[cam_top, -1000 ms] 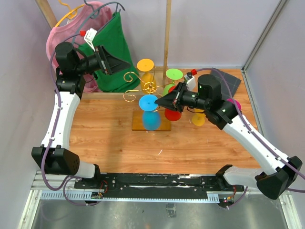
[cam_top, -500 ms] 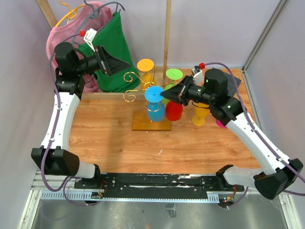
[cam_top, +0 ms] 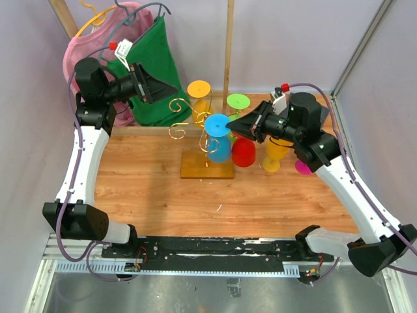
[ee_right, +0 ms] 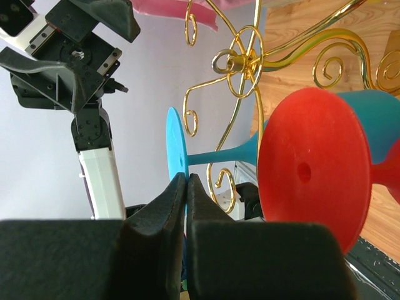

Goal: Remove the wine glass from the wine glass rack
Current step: Pick up the wine glass from the wine rack.

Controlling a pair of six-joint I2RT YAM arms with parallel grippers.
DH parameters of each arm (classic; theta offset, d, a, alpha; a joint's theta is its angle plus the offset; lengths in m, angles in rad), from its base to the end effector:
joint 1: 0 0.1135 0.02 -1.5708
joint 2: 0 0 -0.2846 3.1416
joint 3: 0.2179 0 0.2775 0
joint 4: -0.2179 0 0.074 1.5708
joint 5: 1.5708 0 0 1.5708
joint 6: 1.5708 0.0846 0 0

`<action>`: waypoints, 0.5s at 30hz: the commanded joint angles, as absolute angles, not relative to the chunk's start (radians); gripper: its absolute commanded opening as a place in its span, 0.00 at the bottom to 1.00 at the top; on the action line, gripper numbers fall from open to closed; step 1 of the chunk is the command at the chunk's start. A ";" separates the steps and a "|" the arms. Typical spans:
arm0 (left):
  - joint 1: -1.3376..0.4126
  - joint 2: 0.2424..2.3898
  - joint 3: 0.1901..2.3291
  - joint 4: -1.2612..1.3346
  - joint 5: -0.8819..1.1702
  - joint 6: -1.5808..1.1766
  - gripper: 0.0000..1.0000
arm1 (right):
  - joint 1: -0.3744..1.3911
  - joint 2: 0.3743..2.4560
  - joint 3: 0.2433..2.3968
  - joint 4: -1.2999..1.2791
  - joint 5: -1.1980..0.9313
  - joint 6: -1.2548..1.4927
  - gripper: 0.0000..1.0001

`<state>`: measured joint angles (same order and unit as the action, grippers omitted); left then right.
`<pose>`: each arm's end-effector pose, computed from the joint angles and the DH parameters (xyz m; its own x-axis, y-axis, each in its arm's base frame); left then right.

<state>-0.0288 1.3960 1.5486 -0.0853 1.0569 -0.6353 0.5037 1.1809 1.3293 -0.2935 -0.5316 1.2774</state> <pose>0.3422 -0.0836 0.5020 -0.4697 -0.2783 -0.8378 0.7503 0.3742 -0.5449 0.2563 0.1902 0.4549 -0.8554 0.4708 -0.2160 -0.1261 0.2151 0.9684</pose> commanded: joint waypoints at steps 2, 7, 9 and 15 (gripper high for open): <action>-0.031 1.376 1.559 -0.071 1.073 -0.644 0.99 | 0.492 1.124 1.335 -0.314 -0.535 1.266 0.01; -0.031 1.384 1.559 -0.046 1.075 -0.667 0.99 | 0.492 1.082 1.296 -0.322 -0.523 1.274 0.01; -0.031 1.388 1.561 -0.042 1.076 -0.673 0.99 | 0.493 1.069 1.277 -0.323 -0.519 1.279 0.01; -0.031 1.390 1.560 -0.039 1.077 -0.675 0.99 | 0.493 1.038 1.247 -0.333 -0.512 1.285 0.01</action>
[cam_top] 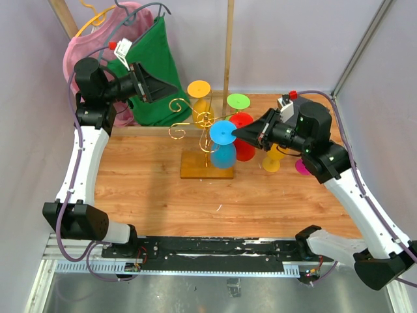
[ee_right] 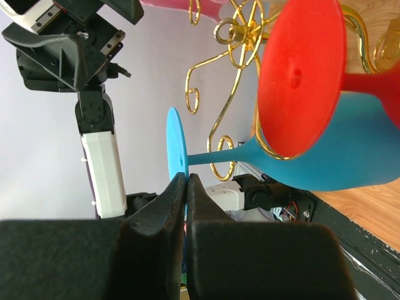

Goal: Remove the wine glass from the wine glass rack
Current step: Pick up the wine glass from the wine rack.

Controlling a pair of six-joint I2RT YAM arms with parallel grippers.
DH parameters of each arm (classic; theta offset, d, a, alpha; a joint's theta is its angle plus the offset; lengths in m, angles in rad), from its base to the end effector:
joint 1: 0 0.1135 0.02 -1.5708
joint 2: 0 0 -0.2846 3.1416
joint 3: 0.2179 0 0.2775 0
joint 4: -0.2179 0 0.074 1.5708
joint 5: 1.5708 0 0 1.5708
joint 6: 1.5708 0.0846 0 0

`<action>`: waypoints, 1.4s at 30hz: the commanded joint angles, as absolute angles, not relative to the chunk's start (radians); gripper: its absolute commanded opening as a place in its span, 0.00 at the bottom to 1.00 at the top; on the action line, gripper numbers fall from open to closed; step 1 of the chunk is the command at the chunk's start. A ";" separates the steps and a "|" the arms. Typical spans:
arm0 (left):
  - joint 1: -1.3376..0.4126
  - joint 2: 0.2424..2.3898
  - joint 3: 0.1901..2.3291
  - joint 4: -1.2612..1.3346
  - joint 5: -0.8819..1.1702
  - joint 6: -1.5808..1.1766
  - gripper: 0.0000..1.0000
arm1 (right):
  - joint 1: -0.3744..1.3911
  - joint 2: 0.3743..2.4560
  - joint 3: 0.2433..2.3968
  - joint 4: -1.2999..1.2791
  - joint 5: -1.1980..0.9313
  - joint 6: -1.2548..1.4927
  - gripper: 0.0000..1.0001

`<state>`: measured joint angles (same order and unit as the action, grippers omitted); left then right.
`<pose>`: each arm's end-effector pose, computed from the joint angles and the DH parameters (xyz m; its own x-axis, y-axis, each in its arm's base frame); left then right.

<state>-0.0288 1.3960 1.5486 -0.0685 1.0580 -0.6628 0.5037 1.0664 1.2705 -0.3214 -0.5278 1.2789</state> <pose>0.3420 -0.0836 0.5039 -0.4766 -0.2883 -0.8305 0.7470 0.3654 -0.5554 0.2261 0.1733 0.4591 -0.8484 0.4772 -0.2293 -0.1479 0.2024 0.9681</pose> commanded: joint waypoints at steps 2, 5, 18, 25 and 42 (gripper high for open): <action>-0.031 1.391 1.560 -0.040 1.074 -0.674 0.99 | 0.494 1.027 1.232 -0.333 -0.511 1.290 0.01; -0.031 1.393 1.560 -0.040 1.075 -0.673 0.99 | 0.494 1.009 1.210 -0.332 -0.509 1.299 0.01; -0.031 1.411 1.571 -0.028 1.075 -0.682 0.99 | 0.505 0.949 1.193 -0.366 -0.492 1.320 0.01; -0.031 1.414 1.571 -0.025 1.077 -0.682 0.99 | 0.521 0.950 1.214 -0.365 -0.491 1.330 0.01; -0.031 1.441 1.588 -0.007 1.078 -0.692 0.99 | 0.578 0.881 1.224 -0.434 -0.448 1.368 0.01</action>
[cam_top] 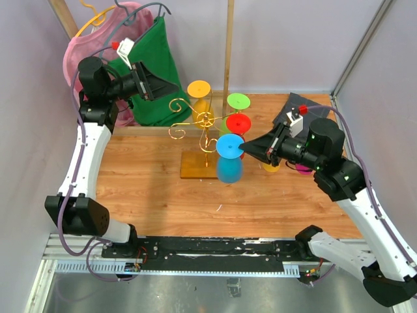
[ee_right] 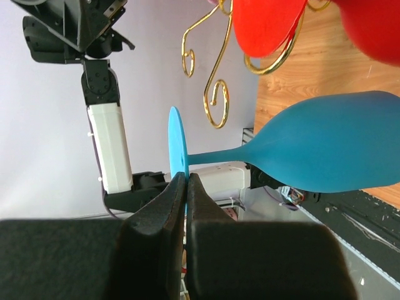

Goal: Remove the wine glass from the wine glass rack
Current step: Pick up the wine glass from the wine rack.

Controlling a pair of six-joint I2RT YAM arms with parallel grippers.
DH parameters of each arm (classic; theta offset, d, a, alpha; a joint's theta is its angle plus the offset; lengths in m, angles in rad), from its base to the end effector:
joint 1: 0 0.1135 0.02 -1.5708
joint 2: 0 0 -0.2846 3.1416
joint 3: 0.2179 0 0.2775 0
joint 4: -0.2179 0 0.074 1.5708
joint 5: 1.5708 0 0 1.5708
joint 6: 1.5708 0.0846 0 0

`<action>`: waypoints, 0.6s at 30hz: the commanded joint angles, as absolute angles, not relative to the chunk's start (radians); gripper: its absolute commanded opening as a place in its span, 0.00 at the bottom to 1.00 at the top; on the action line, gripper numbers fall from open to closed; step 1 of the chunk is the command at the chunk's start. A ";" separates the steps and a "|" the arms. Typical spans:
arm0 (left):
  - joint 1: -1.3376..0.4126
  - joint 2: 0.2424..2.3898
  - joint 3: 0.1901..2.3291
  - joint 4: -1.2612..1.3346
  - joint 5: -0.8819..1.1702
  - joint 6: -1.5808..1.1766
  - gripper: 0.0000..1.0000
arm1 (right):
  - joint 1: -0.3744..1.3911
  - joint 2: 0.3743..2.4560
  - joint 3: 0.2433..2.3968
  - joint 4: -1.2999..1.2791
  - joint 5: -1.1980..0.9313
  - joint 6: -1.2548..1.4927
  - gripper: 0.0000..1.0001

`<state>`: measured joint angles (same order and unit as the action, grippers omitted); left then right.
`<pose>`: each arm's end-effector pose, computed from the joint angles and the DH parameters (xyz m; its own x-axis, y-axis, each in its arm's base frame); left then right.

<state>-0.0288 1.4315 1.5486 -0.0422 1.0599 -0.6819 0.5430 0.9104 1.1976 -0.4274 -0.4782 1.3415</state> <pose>0.3553 -0.0841 0.4952 -0.4988 -0.2939 -0.8153 0.7331 0.3586 -0.5778 0.1819 0.1552 0.4517 -0.8538 0.4945 -0.1624 -0.0764 0.1896 0.9789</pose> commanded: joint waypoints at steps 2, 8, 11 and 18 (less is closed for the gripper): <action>-0.031 1.442 1.590 -0.010 1.078 -0.692 0.99 | 0.591 0.875 1.231 -0.434 -0.439 1.378 0.01; -0.031 1.439 1.608 -0.021 1.076 -0.694 0.99 | 0.608 0.873 1.300 -0.432 -0.425 1.392 0.01; -0.031 1.435 1.623 -0.026 1.070 -0.703 0.99 | 0.608 0.888 1.365 -0.444 -0.424 1.394 0.01; -0.031 1.423 1.644 -0.011 1.057 -0.740 0.99 | 0.607 0.883 1.476 -0.516 -0.397 1.388 0.01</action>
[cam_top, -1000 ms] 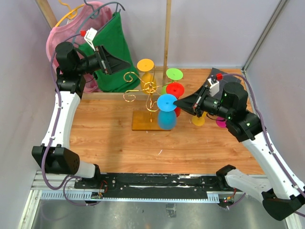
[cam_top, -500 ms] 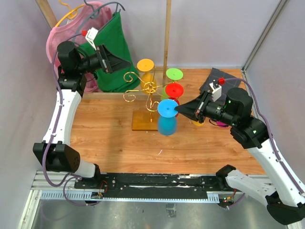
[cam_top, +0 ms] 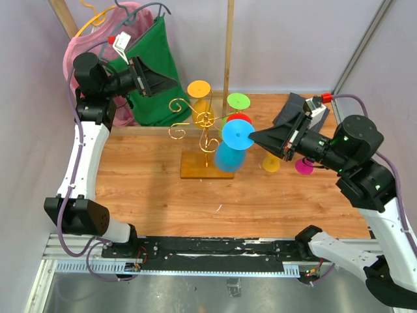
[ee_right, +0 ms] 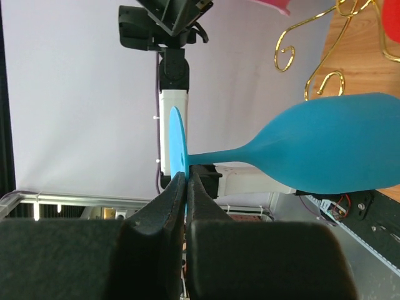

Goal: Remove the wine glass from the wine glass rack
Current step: Pick up the wine glass from the wine rack.

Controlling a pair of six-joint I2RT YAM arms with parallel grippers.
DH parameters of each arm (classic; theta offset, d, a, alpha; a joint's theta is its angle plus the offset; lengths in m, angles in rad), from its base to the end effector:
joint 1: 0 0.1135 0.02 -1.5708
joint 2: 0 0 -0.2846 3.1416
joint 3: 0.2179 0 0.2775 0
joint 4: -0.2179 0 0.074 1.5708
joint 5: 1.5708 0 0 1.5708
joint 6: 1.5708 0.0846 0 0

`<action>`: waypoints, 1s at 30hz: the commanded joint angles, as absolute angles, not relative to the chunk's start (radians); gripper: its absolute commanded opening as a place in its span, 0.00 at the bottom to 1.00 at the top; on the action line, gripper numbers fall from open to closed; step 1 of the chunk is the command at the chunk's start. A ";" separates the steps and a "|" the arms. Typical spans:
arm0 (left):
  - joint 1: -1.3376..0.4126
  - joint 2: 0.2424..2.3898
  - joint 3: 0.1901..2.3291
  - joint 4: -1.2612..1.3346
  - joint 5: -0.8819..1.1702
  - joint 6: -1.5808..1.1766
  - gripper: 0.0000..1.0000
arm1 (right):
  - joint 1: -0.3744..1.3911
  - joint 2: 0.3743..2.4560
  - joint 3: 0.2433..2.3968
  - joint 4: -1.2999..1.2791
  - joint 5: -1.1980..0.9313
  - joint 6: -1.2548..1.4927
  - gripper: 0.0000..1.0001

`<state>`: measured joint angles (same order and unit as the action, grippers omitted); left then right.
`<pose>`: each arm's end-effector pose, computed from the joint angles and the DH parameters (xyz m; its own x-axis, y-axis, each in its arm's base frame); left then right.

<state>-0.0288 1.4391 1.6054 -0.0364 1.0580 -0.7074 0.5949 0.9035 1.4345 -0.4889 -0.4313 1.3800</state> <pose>0.3522 -0.0839 0.5146 -0.4720 -0.3054 -0.8270 0.7513 0.3514 -0.5586 0.1440 0.1402 0.5323 -0.8329 0.5134 -0.2067 -0.1964 0.0751 0.9776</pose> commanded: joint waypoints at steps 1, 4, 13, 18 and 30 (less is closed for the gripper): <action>-0.031 1.426 1.652 -0.007 1.056 -0.749 0.99 | 0.608 0.880 1.474 -0.501 -0.393 1.396 0.01; -0.031 1.431 1.677 0.001 1.055 -0.772 0.99 | 0.608 0.888 1.503 -0.487 -0.390 1.402 0.01; -0.031 1.437 1.716 0.017 1.058 -0.804 0.99 | 0.607 0.899 1.564 -0.505 -0.369 1.388 0.01; -0.031 1.435 1.706 0.090 1.042 -0.884 0.99 | 0.608 0.899 1.440 -0.240 -0.369 1.451 0.01; -0.018 1.365 1.664 0.118 0.847 -0.975 0.99 | 0.567 1.142 1.441 0.353 -0.363 1.459 0.01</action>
<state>-0.0284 1.4220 1.6768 0.0895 0.9459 -0.9291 0.5930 1.0981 1.3842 0.0799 -0.3695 1.4708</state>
